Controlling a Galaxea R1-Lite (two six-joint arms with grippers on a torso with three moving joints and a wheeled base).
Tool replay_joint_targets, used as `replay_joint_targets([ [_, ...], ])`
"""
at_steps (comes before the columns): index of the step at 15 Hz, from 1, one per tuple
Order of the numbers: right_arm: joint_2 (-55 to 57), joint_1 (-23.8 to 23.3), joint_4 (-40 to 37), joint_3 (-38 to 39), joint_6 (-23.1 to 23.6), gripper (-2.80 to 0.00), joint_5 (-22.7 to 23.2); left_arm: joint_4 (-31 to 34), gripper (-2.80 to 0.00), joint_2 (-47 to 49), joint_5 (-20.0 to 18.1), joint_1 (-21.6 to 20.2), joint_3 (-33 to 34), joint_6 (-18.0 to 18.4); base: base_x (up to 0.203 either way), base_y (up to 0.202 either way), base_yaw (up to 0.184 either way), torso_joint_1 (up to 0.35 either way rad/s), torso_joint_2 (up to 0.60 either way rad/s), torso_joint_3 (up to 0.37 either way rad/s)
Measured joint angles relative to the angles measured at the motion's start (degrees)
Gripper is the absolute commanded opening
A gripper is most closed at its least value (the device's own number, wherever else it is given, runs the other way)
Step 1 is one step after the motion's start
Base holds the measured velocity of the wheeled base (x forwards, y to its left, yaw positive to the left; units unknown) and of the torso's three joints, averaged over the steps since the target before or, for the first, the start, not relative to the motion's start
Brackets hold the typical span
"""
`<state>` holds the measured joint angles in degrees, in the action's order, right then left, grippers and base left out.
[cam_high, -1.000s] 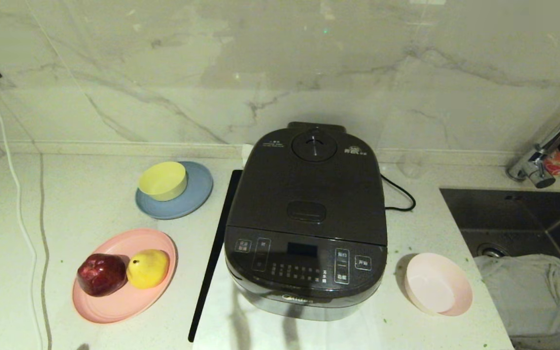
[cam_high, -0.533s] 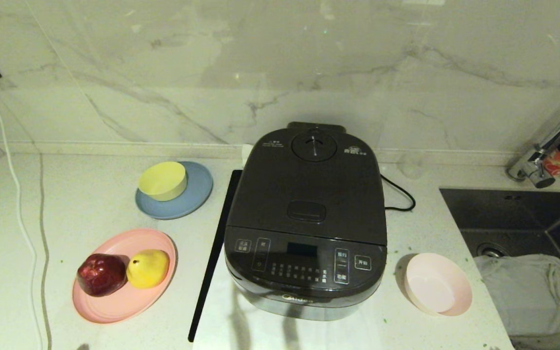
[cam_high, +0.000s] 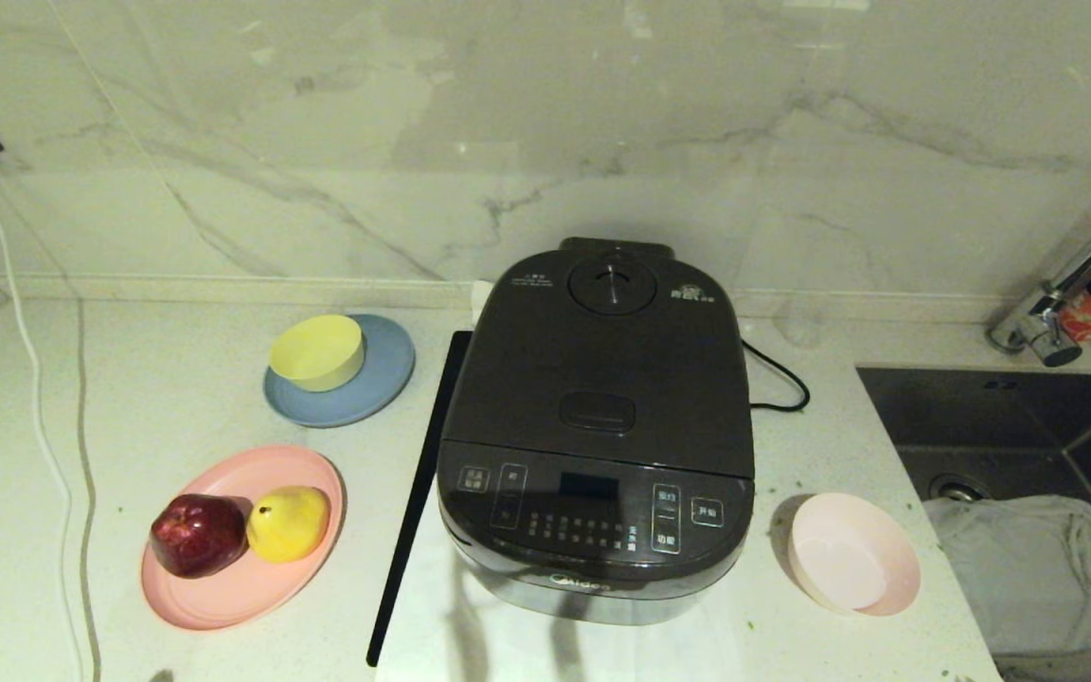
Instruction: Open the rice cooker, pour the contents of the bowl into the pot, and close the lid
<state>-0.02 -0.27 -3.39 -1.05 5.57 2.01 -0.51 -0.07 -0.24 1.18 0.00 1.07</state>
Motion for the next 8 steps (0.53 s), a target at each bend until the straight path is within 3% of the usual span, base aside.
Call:
replay_joint_targets([
  [8, 0.02, 0.0, 0.07, 0.0, -0.39, -2.8, 0.0, 0.02, -2.8, 0.0, 0.0, 0.0, 0.0, 0.02, 0.0, 0.0, 0.0, 0.0, 0.0, 0.0],
])
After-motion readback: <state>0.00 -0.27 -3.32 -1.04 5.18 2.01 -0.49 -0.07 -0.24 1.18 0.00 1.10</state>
